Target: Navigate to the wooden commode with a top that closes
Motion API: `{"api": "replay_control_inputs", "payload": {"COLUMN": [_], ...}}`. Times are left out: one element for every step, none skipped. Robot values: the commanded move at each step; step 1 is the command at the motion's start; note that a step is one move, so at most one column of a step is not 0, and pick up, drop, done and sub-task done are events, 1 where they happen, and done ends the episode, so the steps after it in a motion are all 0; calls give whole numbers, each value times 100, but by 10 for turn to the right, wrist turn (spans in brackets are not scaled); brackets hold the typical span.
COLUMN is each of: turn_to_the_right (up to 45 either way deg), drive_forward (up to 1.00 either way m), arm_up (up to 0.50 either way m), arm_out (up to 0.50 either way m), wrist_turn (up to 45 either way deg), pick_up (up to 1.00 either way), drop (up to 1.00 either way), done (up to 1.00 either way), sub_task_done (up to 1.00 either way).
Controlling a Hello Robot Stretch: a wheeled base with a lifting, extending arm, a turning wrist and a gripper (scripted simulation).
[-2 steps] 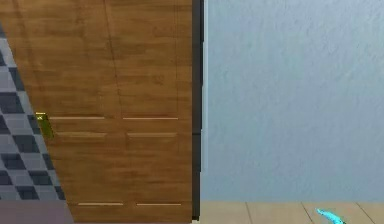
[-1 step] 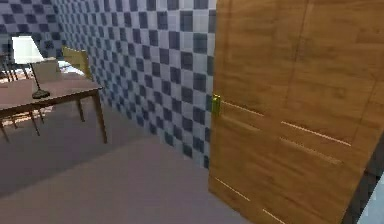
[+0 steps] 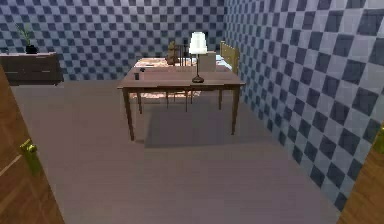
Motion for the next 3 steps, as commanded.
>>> {"api": "replay_control_inputs", "payload": {"turn_to_the_right": [0,0,-450], "drive_forward": [100,5,0], "arm_up": [0,0,0], "arm_out": [0,0,0], "wrist_turn": [0,0,0], "pick_up": [0,0,0], "drop": [0,0,0], "done": [0,0,0], "sub_task_done": [0,0,0]}}
